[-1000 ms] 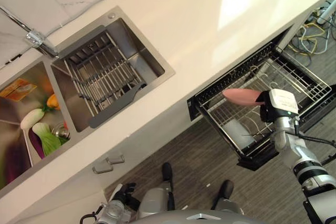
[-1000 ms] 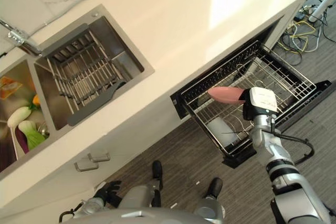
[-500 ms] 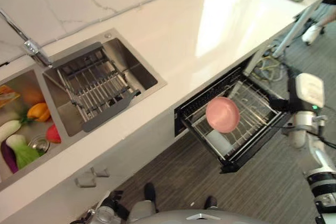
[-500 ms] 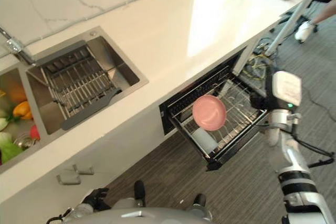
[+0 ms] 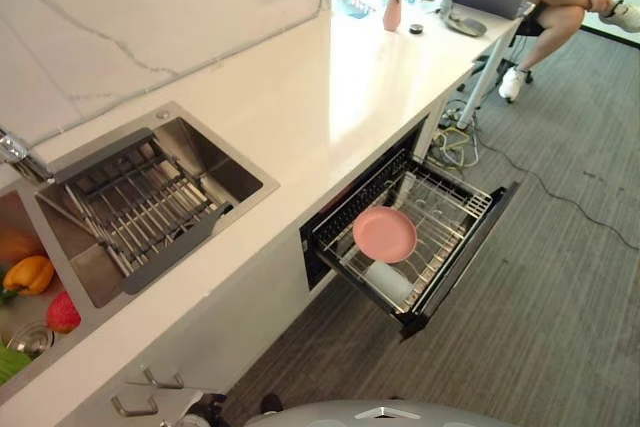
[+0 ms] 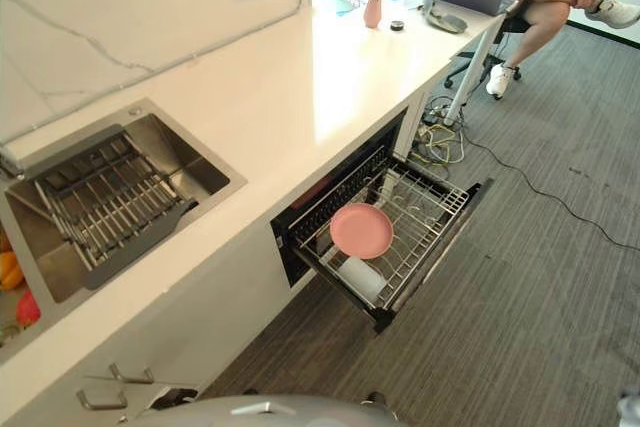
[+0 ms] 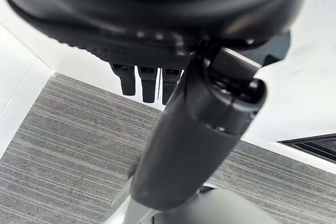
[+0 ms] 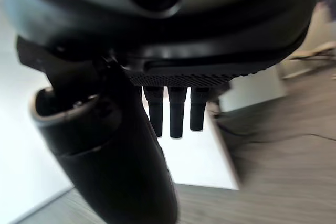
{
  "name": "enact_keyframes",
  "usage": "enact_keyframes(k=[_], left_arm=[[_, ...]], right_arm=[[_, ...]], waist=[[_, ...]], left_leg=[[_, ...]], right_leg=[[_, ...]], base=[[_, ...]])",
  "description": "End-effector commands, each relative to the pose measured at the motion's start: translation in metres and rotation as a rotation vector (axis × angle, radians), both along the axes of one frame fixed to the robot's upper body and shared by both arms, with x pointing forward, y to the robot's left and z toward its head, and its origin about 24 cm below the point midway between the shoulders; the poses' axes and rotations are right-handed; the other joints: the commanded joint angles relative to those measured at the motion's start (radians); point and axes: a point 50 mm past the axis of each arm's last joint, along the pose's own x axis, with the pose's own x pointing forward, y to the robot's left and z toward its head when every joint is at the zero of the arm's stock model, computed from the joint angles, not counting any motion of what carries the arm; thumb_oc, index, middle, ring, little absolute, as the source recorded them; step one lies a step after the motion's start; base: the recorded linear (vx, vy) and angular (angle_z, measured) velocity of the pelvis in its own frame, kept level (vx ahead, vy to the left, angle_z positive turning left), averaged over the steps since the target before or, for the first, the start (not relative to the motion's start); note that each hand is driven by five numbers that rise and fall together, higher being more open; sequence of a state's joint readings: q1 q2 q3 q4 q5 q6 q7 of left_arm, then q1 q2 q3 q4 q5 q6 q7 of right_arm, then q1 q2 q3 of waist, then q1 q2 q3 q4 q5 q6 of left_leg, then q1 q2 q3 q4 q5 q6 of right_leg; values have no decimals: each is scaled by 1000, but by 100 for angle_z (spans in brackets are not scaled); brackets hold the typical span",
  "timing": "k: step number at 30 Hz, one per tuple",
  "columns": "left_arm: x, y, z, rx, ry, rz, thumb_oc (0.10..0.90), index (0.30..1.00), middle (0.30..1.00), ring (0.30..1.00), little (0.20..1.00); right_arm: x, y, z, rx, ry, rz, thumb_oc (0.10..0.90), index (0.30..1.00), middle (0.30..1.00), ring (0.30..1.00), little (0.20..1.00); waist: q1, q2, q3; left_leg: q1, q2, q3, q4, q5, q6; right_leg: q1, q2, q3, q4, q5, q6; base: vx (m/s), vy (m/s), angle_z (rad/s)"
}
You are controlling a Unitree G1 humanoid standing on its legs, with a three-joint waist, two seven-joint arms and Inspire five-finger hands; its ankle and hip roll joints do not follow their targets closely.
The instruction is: Place the dishes in the dishwasher.
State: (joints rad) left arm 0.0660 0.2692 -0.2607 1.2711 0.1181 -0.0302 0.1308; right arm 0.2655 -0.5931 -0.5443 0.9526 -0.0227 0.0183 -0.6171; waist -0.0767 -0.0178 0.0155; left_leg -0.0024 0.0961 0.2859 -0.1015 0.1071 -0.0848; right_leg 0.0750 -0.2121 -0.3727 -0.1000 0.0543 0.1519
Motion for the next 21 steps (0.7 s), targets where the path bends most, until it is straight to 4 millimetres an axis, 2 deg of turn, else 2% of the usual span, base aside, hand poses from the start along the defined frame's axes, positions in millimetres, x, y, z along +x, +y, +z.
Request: enact_keyframes(k=[1, 2, 3, 4, 5, 7, 8, 9, 11, 12, 13, 16, 18, 21], left_arm=[[39, -23, 1, -63, -121, 21, 800, 900, 900, 900, 900], [35, -23, 0, -63, -110, 22, 800, 900, 900, 900, 900], [35, -23, 0, -63, -110, 22, 800, 900, 900, 900, 900], [30, -22, 0, -63, -99, 29, 800, 900, 900, 900, 900], [30, -22, 0, -63, -99, 29, 800, 900, 900, 900, 900], [29, -19, 0, -57, -103, 48, 800, 900, 900, 900, 900], [29, -19, 0, -57, -103, 48, 800, 900, 900, 900, 900], [40, -19, 3, -65, -155, 50, 800, 900, 900, 900, 900], [51, -21, 7, -83, -199, 33, 800, 900, 900, 900, 900], [51, -21, 7, -83, -200, 34, 800, 900, 900, 900, 900], [54, -24, 8, -94, -214, 24, 800, 900, 900, 900, 900], [60, -29, 10, -125, -254, 14, 800, 900, 900, 900, 900], [60, -29, 11, -140, -266, 11, 800, 900, 900, 900, 900], [57, -27, 11, -135, -258, 11, 800, 900, 900, 900, 900]], right_arm=[[17, 19, -19, 82, -156, -14, 400, 300, 300, 300, 300], [20, 28, -30, 133, -156, -1, 400, 300, 300, 300, 300], [20, 28, -30, 133, -156, -1, 400, 300, 300, 300, 300], [30, 48, -49, 236, -148, 40, 400, 300, 300, 300, 300], [30, 48, -49, 236, -148, 40, 400, 300, 300, 300, 300], [60, 72, -63, 344, -203, 120, 400, 300, 300, 300, 300], [60, 72, -63, 344, -203, 120, 400, 300, 300, 300, 300], [103, 104, -73, 490, -313, 237, 400, 300, 300, 300, 300], [131, 116, -69, 503, -308, 369, 400, 300, 300, 300, 300], [131, 116, -69, 503, -308, 370, 400, 300, 300, 300, 300], [145, 121, -64, 495, -309, 428, 400, 300, 300, 300, 300], [182, 122, -45, 462, -361, 526, 400, 300, 300, 300, 300], [212, 119, -22, 394, -392, 622, 400, 300, 300, 300, 300], [224, 119, -11, 364, -413, 660, 400, 300, 300, 300, 300]], waist=[[-4, 20, 33], [-2, 24, 35], [-2, 24, 35], [4, 33, 40], [4, 33, 40], [14, 45, 46], [14, 45, 46], [42, 65, 63], [59, 81, 79], [55, 81, 79], [72, 90, 80], [102, 109, 78], [130, 112, 77], [141, 111, 78]], left_leg=[[23, -16, -18, 14, -137, 28], [25, -21, -23, 14, -137, 28], [25, -21, -23, 14, -137, 28], [26, -30, -32, 14, -137, 30], [26, -30, -32, 14, -137, 30], [24, -43, -48, 14, -137, 33], [24, -43, -48, 14, -137, 33], [21, -58, -92, 14, -149, 28], [2, -76, -130, 14, -141, 29], [1, -76, -133, 14, -140, 29], [-7, -85, -149, 14, -136, 28], [-34, -108, -209, 14, -125, 22], [-55, -117, -234, 14, -113, 15], [-64, -122, -242, 14, -110, 14]], right_leg=[[16, -18, 14, 83, -73, 8], [20, -23, 8, 88, -74, 8], [20, -23, 8, 88, -74, 8], [25, -33, -4, 95, -74, 10], [25, -33, -4, 95, -74, 10], [31, -48, -23, 109, -78, 12], [31, -48, -23, 109, -78, 12], [34, -67, -37, 156, -115, 10], [28, -81, -68, 188, -133, 2], [28, -82, -71, 190, -135, 2], [33, -89, -92, 196, -139, -1], [64, -99, -174, 190, -147, -2], [83, -98, -216, 168, -142, 2], [85, -97, -226, 163, -142, 3]], base=[[-4, 27, 11], [1, 21, 8], [-12, 30, 1], [0, 0, 0], [-12, 32, 6], [-1, 35, 15], [35, 65, 23], [5, 62, 29], [-28, 57, 60], [-11, 38, 95], [10, 33, 103], [36, 23, 83], [41, 17, 99], [32, 24, 48]])
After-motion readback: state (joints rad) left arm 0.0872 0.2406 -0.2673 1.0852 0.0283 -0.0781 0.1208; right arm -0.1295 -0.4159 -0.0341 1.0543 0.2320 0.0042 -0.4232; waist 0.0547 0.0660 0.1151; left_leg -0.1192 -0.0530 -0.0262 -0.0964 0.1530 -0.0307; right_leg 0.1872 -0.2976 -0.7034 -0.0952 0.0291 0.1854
